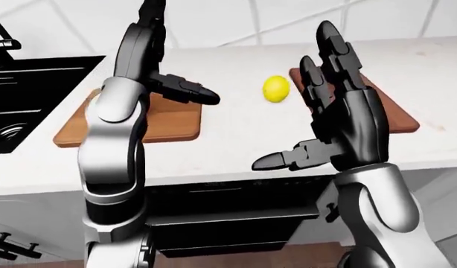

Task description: Place the lemon and the onion on separate cutting boards.

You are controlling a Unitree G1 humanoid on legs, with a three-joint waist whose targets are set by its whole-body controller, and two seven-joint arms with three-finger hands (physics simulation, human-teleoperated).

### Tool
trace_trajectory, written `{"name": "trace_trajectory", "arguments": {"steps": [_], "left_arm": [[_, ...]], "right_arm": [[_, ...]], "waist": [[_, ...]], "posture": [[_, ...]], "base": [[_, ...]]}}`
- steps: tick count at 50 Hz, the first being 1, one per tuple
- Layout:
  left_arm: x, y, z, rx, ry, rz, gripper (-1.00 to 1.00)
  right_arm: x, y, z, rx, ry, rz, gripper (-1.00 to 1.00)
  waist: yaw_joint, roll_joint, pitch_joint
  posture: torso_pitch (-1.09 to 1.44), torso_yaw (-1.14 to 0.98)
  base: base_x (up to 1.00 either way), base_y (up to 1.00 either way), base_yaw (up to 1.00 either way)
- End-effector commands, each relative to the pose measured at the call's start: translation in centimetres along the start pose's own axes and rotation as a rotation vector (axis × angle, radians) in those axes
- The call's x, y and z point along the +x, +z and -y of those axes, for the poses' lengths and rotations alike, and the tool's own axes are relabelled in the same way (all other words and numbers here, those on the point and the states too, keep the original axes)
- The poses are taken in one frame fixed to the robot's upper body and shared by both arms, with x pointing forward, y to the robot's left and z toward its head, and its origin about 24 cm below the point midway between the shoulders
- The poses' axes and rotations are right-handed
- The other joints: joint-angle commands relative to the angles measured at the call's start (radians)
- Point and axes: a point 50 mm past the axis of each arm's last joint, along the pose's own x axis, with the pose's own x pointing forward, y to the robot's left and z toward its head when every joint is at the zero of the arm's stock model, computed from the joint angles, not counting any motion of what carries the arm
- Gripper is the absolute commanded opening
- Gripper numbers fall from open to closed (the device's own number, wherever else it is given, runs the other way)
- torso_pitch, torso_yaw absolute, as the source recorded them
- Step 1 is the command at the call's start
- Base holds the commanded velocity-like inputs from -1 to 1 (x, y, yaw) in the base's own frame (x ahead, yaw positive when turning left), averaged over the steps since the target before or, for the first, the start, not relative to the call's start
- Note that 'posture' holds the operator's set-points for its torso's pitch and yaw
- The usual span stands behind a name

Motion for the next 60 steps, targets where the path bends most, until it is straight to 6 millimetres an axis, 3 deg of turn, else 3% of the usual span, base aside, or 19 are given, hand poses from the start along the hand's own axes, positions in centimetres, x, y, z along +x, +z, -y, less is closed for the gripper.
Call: {"name": "trace_trajectory", "arguments": {"steps": [1,7,9,10,12,15,21,24,26,31,36,37,42,46,53,56,58,59,60], "left_arm": [[-0.27,1.78,-0.85,0.016,0.044,0.088,1.00],[-0.26,1.86,-0.78,0.017,0.041,0.088,1.00],[-0.24,1.94,-0.80,0.017,0.041,0.089,1.00],[-0.19,1.93,-0.84,0.016,0.042,0.089,1.00],[-0.23,1.95,-0.87,0.016,0.042,0.090,1.00],[-0.27,1.88,-0.90,0.015,0.043,0.089,1.00],[-0.28,1.85,-0.93,0.016,0.043,0.090,1.00],[-0.36,1.84,-0.87,0.015,0.043,0.089,1.00],[-0.31,1.83,-0.85,0.016,0.043,0.089,1.00],[-0.25,1.64,-0.82,0.014,0.042,0.088,1.00],[-0.24,1.46,-0.67,0.014,0.039,0.084,1.00],[-0.25,1.51,-0.67,0.014,0.039,0.084,1.00],[-0.22,1.53,-0.59,0.016,0.037,0.085,1.00],[-0.22,1.57,-0.61,0.018,0.037,0.086,1.00],[-0.24,1.45,-0.53,0.017,0.034,0.087,1.00],[-0.26,1.46,-0.51,0.017,0.033,0.086,1.00],[-0.27,1.47,-0.48,0.017,0.032,0.087,1.00],[-0.28,1.46,-0.45,0.018,0.032,0.087,1.00],[-0.26,1.44,-0.43,0.017,0.032,0.086,1.00]], "right_arm": [[-0.11,1.23,-0.24,0.001,0.013,0.082,1.00],[0.01,1.14,-0.18,0.001,0.012,0.077,1.00],[0.01,1.23,-0.21,0.000,0.013,0.077,1.00],[0.00,1.31,-0.24,0.000,0.014,0.077,1.00],[-0.01,1.41,-0.26,0.000,0.014,0.078,1.00],[-0.03,1.38,-0.31,-0.002,0.016,0.076,1.00],[-0.13,1.46,-0.31,0.001,0.013,0.084,1.00],[-0.15,1.29,-0.20,-0.007,0.010,0.086,1.00],[-0.17,1.33,-0.23,-0.005,0.010,0.088,1.00],[-0.13,1.24,-0.23,-0.002,0.013,0.080,1.00],[-0.14,1.13,-0.17,-0.002,0.012,0.078,1.00],[-0.15,1.14,-0.18,-0.003,0.012,0.078,1.00],[-0.15,1.31,-0.12,-0.006,0.010,0.084,1.00],[-0.11,1.27,-0.13,-0.005,0.010,0.084,1.00],[-0.08,1.29,-0.24,-0.002,0.014,0.080,1.00],[-0.11,1.25,-0.25,-0.002,0.014,0.079,1.00],[-0.14,1.28,-0.25,-0.002,0.014,0.079,1.00],[-0.15,1.26,-0.23,-0.003,0.013,0.080,1.00],[-0.16,1.26,-0.21,-0.003,0.013,0.080,1.00]], "waist": [[0.006,-0.002,-0.032],[0.025,0.042,0.004],[0.036,0.126,-0.018],[0.027,0.088,0.012],[0.015,0.113,-0.029],[-0.001,0.111,-0.016],[-0.013,0.069,-0.002],[0.003,-0.108,0.016],[0.000,-0.042,0.040],[0.004,-0.001,0.009],[0.013,0.145,0.006],[0.031,0.096,0.033],[0.016,0.077,-0.008],[0.026,-0.052,-0.014],[0.017,0.001,0.008],[0.012,0.074,0.034],[0.019,0.156,0.004],[0.028,0.097,0.030],[0.018,0.108,0.010]], "posture": [[0.00,0.00],[0.00,0.00],[0.00,0.00],[0.00,0.00],[0.00,0.00],[0.00,0.00],[0.00,0.00],[0.00,0.00],[0.00,0.00],[0.00,0.00],[0.00,0.00],[0.00,0.00],[0.00,0.00],[0.00,0.00],[0.00,0.00],[0.00,0.00],[0.00,0.00],[0.00,0.00],[0.00,0.00]], "base": [[-0.36,-0.34,0.00],[-0.09,-0.37,0.00],[-0.09,-0.64,0.00],[-0.22,-0.74,0.00],[-0.28,-0.80,0.00],[-0.33,-0.91,0.00],[-0.36,-0.86,0.00],[0.00,0.00,0.00],[0.00,0.00,0.00],[0.00,-0.11,0.00],[-0.03,-0.49,0.00],[-0.04,-0.48,0.00],[-0.04,-0.42,0.00],[-0.01,-0.20,0.00],[0.00,-0.15,0.00],[0.00,-0.53,0.00],[0.00,-0.57,0.00],[0.00,-0.58,0.00],[0.00,-0.59,0.00]]}}
